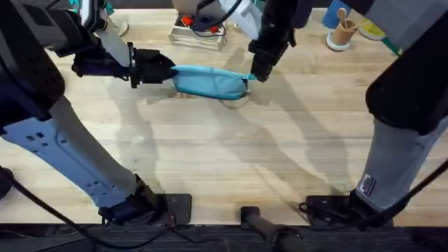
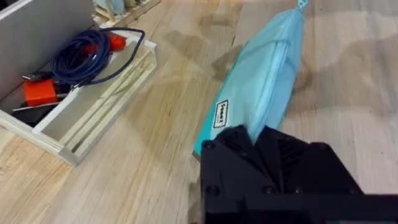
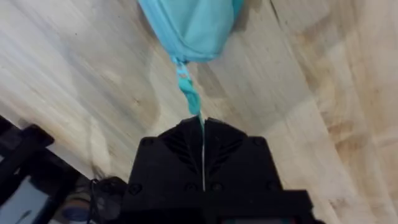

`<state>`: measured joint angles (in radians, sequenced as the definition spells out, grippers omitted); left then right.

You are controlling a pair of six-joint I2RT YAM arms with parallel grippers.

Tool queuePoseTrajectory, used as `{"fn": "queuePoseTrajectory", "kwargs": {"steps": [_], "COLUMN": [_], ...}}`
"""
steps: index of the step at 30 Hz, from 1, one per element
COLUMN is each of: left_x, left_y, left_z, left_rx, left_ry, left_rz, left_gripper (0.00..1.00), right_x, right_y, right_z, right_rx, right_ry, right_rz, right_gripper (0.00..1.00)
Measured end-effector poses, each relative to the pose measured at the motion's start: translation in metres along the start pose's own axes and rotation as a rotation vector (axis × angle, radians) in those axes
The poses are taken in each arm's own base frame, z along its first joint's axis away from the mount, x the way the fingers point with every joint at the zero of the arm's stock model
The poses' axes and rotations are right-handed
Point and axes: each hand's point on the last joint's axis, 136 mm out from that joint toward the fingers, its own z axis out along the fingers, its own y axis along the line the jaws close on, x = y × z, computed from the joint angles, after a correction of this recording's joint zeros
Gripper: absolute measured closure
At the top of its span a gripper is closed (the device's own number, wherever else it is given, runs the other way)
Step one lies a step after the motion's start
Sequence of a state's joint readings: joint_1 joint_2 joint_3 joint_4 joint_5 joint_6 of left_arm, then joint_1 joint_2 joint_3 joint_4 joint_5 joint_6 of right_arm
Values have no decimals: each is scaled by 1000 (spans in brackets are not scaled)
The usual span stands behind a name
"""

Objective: Unzip the bag, pick up the pens from the table one at a time and place them inside, then zip the bag closed.

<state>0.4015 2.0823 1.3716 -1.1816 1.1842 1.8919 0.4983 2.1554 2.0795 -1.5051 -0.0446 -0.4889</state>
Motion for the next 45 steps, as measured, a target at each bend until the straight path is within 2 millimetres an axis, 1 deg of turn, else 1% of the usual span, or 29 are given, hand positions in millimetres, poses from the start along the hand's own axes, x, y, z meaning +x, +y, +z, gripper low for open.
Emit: {"fn": "queuePoseTrajectory", "kwargs": {"steps": [4, 10, 13, 16, 21, 31, 32, 33, 34, 38, 39, 41, 42, 45], "left_x": [0, 0, 0, 0, 0, 0, 0, 0, 0, 0, 0, 0, 0, 0], "left_y": [0, 0, 0, 0, 0, 0, 0, 0, 0, 0, 0, 0, 0, 0], "left_z": [0, 0, 0, 0, 0, 0, 0, 0, 0, 0, 0, 0, 0, 0], "left_rx": [0, 0, 0, 0, 0, 0, 0, 0, 0, 0, 0, 0, 0, 0], "left_ry": [0, 1, 1, 2, 2, 2, 2, 2, 2, 2, 2, 2, 2, 2], "left_rz": [0, 0, 0, 0, 0, 1, 1, 0, 1, 1, 1, 1, 1, 1], "left_gripper": [959, 959, 959, 959, 959, 959, 959, 959, 959, 959, 959, 959, 959, 959], "right_x": [10, 24, 24, 23, 30, 31, 31, 31, 31, 29, 28, 25, 22, 21], "right_y": [-4, 2, 1, 0, 3, 3, 3, 3, 3, 2, 1, 0, 0, 1], "right_z": [5, 9, 10, 16, 26, 27, 27, 27, 27, 24, 21, 16, 8, 0], "right_rx": [-34, -65, -60, -59, -78, -79, -79, -78, -78, -69, -65, -58, -49, -41], "right_ry": [22, 80, 78, 80, 115, 117, 117, 117, 118, 110, 103, 91, 75, 61], "right_rz": [42, 54, 61, 63, 69, 71, 73, 78, 84, 106, 111, 120, 134, 138], "right_gripper": [971, 971, 971, 971, 971, 961, 905, 822, 697, 141, 36, 7, 5, 5]}}
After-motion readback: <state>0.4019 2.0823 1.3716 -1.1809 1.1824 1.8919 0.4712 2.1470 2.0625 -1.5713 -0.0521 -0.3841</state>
